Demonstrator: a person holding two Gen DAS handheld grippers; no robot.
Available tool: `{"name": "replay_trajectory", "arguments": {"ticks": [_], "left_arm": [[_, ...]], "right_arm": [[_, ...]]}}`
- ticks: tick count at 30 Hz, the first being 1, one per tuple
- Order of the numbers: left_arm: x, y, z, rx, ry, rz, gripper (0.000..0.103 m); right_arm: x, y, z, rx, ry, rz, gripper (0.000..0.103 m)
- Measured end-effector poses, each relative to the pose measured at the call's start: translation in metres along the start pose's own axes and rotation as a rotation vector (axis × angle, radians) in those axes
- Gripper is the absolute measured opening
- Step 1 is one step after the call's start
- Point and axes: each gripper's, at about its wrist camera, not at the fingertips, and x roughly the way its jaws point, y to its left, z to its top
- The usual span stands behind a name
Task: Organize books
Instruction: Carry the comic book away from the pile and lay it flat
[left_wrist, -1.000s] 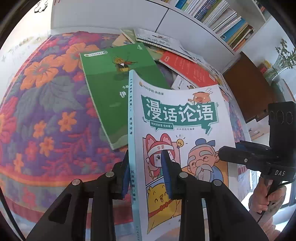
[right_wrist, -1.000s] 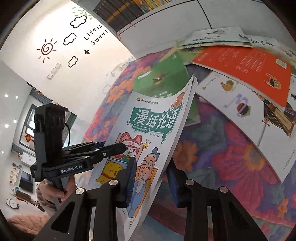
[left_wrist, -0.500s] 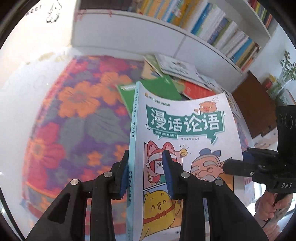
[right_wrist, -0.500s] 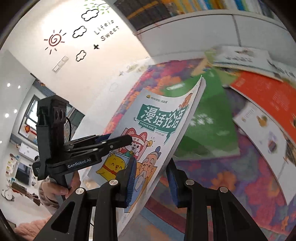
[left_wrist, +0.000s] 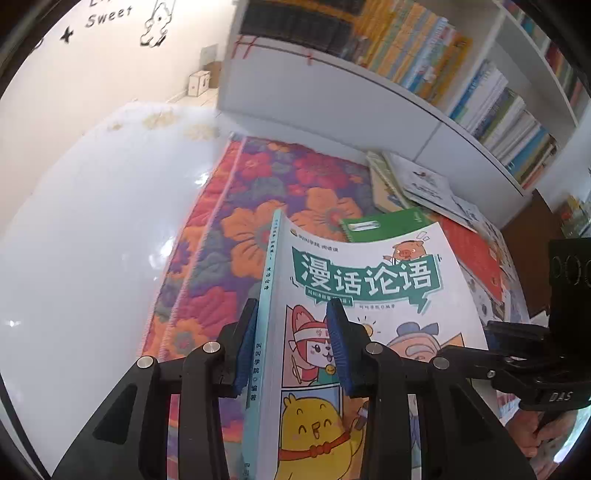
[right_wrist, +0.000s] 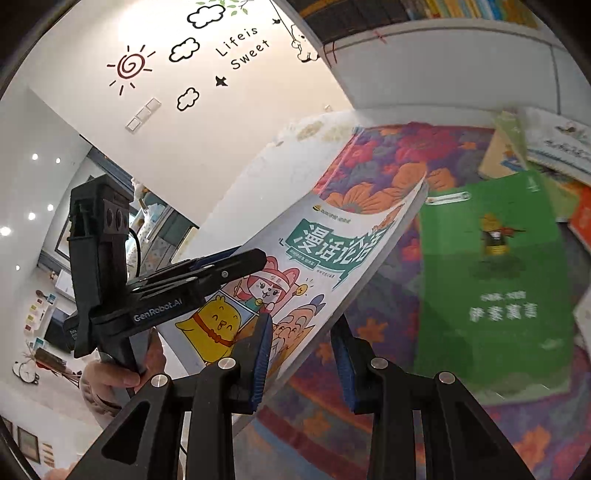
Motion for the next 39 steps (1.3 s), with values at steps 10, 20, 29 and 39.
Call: {"name": "replay_trajectory", "arguments": {"ticks": [10,20,29,39], "left_arm": [[0.048,0.042,-0.01,-0.069,0.045,0.072,0.032],[0.06,0.057,-0.016,-0.097,0.037,0.116,0.032],[0.062,0.059,-0.013,-0.097,0.028,0.161,0.034],[0.06,0.06,-0.012,-0.117,0.052,0.201,0.036]], "right_arm": [[0.067,-0.02,-0.004,0.034,0.035,-0.021,0.033],[0.092,-0.036,-0.009,0.058,0.066,-0.071,0.033],[0.098,-0.029,-0.008,0.048,0.071,-0.073,0.033],[0.098,-0.037,-0.007,0.097,0.065,-0.029,0.041]]}}
